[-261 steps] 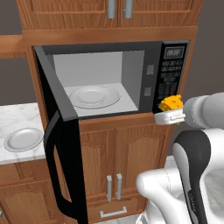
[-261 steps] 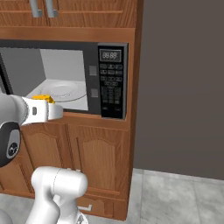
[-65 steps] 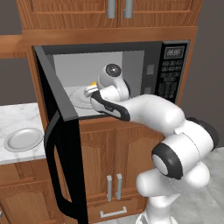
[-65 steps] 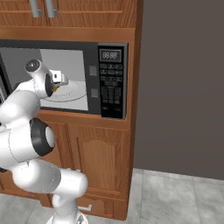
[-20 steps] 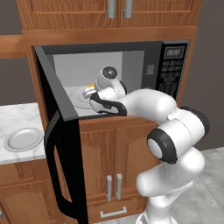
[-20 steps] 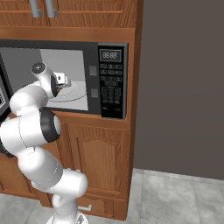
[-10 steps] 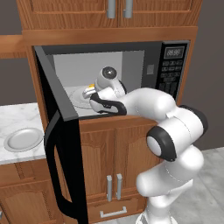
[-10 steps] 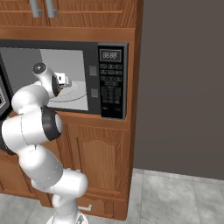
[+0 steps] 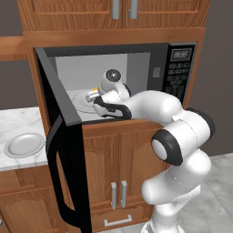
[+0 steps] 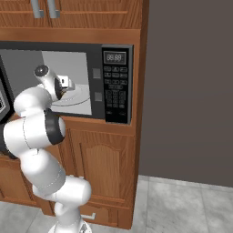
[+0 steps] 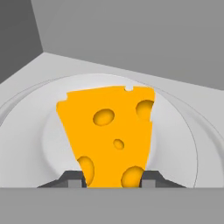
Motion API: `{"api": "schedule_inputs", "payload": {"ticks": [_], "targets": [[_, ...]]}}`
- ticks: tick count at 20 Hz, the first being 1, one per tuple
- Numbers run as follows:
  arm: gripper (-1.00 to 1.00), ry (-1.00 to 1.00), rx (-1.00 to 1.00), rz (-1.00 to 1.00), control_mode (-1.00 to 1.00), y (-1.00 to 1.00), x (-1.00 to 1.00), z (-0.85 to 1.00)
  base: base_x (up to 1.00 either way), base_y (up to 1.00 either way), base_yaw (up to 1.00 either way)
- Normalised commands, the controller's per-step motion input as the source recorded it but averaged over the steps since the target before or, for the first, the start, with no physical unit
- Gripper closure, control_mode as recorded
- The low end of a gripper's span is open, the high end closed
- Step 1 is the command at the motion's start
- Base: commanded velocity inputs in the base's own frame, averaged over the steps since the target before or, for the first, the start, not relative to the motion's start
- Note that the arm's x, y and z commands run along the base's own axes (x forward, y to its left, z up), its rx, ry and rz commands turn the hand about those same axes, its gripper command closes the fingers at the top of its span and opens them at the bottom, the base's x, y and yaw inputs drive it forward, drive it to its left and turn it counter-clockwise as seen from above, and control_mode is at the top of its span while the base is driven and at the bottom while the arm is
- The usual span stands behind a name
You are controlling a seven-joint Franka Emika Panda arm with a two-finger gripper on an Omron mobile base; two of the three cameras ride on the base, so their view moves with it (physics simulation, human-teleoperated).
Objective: Pick the cheese from the counter and place it in the microwave. Then turn on the microwave.
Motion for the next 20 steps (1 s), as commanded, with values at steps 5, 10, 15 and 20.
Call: {"api": "schedule_inputs", "payload": {"ticks": [5,10,15,20], "targets": [[-1.0,0.01,0.0,-0.01,-1.0,0.06,0.07,-0.03,0.0,0.0,0.0],[-1.0,0.01,0.0,-0.01,-1.0,0.04,0.08,-0.03,0.0,0.0,0.0],[-1.0,0.0,0.0,0.0,-1.0,0.0,0.02,-0.03,0.0,0.0,0.0],[-1.0,0.0,0.0,0.0,-1.0,0.0,0.0,0.0,0.0,0.0,0.0]]}}
